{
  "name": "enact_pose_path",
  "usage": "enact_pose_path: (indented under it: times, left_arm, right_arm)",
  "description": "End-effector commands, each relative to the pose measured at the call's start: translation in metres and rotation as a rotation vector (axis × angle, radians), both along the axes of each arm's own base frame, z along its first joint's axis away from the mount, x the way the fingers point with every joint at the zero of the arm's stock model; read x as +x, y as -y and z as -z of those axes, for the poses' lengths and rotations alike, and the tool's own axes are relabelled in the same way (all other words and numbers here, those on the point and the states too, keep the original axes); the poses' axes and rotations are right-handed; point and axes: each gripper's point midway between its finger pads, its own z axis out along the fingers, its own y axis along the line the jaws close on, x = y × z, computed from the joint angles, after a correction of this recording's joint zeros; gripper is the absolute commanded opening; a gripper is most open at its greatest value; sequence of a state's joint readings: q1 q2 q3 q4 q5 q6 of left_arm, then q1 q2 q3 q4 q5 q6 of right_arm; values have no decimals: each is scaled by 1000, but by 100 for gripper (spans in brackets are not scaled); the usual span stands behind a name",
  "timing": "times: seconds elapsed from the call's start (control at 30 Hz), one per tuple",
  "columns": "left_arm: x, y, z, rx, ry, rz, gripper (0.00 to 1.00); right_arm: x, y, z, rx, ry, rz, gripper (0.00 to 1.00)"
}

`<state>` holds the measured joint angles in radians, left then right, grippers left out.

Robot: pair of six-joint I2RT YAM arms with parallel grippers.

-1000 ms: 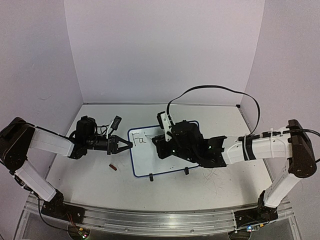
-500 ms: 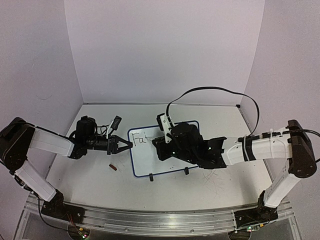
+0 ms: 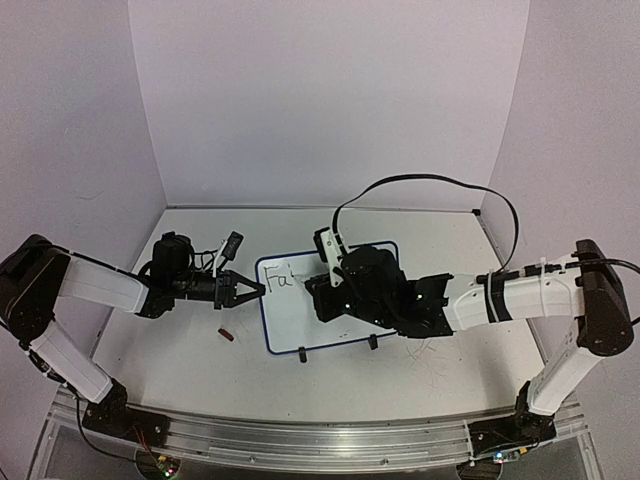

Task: Write a sentence on the whiteboard

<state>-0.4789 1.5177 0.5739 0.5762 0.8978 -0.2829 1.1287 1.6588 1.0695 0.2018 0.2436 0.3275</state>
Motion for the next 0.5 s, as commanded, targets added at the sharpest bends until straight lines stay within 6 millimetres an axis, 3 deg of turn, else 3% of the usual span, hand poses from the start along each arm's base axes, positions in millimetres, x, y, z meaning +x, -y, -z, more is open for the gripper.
enact_pose_path:
  times: [0.0, 0.47]
  left_arm:
    - [1, 5, -19, -29, 56, 28, 0]
    - [-1, 4, -19, -29, 56, 29, 0]
  right_arm:
    - [-1, 1, 4, -5, -21, 19, 0]
    - [-9, -1, 4, 2, -34, 11, 0]
